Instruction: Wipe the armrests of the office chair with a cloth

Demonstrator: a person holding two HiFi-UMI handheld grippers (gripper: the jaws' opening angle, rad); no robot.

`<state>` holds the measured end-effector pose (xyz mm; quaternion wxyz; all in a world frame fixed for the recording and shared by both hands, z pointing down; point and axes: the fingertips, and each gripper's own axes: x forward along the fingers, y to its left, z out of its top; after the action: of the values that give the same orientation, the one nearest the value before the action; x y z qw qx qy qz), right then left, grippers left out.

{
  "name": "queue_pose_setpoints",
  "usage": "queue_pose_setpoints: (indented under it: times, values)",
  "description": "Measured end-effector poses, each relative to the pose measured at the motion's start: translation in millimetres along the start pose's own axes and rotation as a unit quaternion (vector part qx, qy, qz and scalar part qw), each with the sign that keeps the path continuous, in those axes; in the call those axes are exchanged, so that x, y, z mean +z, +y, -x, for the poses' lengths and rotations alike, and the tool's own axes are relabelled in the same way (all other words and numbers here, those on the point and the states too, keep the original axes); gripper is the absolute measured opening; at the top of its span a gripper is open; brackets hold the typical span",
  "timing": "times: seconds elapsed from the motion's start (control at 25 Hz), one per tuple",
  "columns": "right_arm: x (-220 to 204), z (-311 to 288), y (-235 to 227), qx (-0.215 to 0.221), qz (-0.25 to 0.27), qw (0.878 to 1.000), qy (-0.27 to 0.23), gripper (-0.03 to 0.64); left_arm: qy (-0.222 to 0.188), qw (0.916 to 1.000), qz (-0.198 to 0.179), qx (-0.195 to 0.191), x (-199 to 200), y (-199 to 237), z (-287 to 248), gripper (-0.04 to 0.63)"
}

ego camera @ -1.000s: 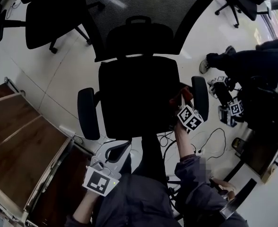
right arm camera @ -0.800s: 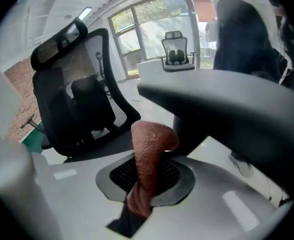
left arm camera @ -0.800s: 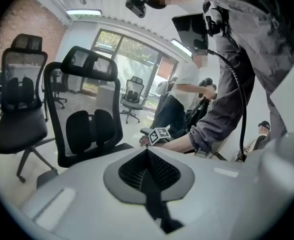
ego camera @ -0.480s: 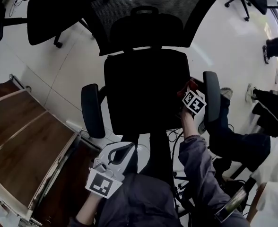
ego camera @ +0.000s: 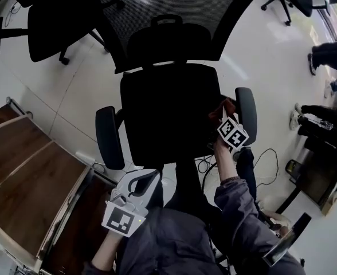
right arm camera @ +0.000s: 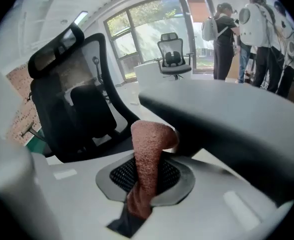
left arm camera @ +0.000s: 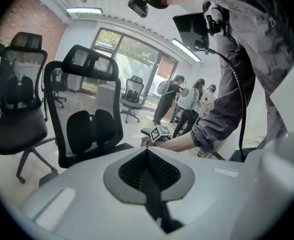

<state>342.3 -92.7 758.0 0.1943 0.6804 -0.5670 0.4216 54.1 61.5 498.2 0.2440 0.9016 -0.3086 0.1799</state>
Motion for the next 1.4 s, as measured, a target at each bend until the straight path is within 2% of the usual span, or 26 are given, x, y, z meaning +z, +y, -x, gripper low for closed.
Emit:
queue_pose_setpoints:
  times: [0.2,0.64,0.84,1.04,1.2,1.32,1.4]
  values:
    - [-5,9,-4,-0.001,0.008,1.0,0.004,0.055,0.001,1.0,0.002,0.007,-2,8,8,0.017]
    - [-35,-56,-34,-0.058,0.056,0.995,0.06,0.055,0.025,0.9992,0.021,0.023,-27,24,20,0.017]
    - [-27,-48,-27,-0.049,0.061,0.996,0.051,0.055,0.021,0.9991,0.024,0.028,-24,26,17,0.017]
    - [-5,-2,-8,-0.002,0.051,0.999,0.015,0.055,0.002,0.9988,0.036,0.035,-16,24,16,0.017]
    - [0,33,23,0.06,0.063,0.996,0.016,0.055,-0.009,0.9976,0.043,0.054,-13,28,24,0.017]
    - [1,56,63,0.13,0.102,0.986,0.028,0.055,-0.018,0.9957,0.057,0.07,-15,27,30,0.015]
    - [-1,75,100,0.181,0.152,0.971,0.032,0.055,-0.029,0.994,0.068,0.081,-16,26,35,0.017]
